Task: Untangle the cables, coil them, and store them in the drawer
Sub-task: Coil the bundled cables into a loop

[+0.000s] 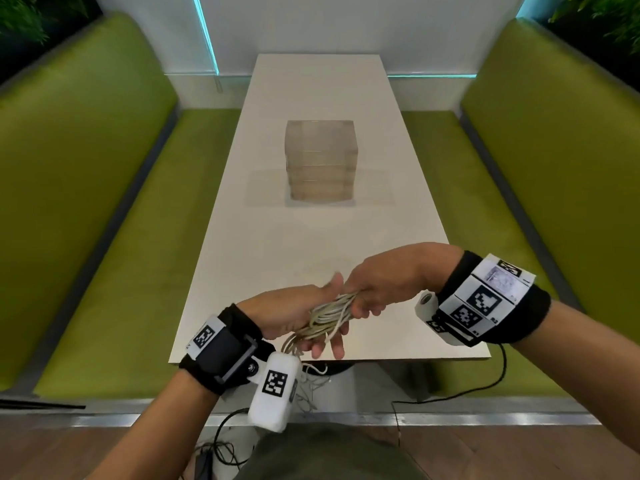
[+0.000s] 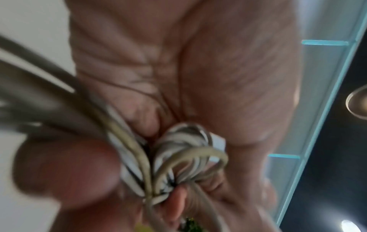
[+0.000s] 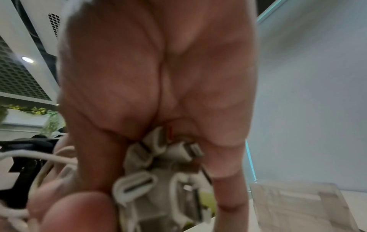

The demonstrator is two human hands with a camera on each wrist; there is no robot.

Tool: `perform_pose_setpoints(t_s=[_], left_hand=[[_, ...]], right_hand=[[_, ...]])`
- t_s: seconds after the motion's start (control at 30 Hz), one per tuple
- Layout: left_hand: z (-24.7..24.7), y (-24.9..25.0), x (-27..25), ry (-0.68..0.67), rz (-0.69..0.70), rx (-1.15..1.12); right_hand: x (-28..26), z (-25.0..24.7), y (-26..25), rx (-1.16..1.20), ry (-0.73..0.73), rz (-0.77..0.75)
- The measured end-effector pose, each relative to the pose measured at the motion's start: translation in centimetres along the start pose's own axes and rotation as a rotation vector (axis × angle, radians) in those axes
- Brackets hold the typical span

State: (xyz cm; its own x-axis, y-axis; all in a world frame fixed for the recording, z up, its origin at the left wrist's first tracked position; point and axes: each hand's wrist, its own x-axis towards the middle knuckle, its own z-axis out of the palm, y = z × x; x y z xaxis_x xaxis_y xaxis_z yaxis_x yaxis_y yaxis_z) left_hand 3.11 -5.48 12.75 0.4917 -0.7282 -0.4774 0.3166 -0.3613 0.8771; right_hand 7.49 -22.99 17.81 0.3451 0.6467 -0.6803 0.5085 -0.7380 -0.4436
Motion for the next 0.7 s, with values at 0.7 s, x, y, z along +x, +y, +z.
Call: perform_pose_setpoints(t_s=[0.7], left_hand=[[0.9,-2.1,0.3,0.038,0.093,-0.12]], right_hand=[[0.2,2.5,0.3,0.239,-0.058,-0.043]])
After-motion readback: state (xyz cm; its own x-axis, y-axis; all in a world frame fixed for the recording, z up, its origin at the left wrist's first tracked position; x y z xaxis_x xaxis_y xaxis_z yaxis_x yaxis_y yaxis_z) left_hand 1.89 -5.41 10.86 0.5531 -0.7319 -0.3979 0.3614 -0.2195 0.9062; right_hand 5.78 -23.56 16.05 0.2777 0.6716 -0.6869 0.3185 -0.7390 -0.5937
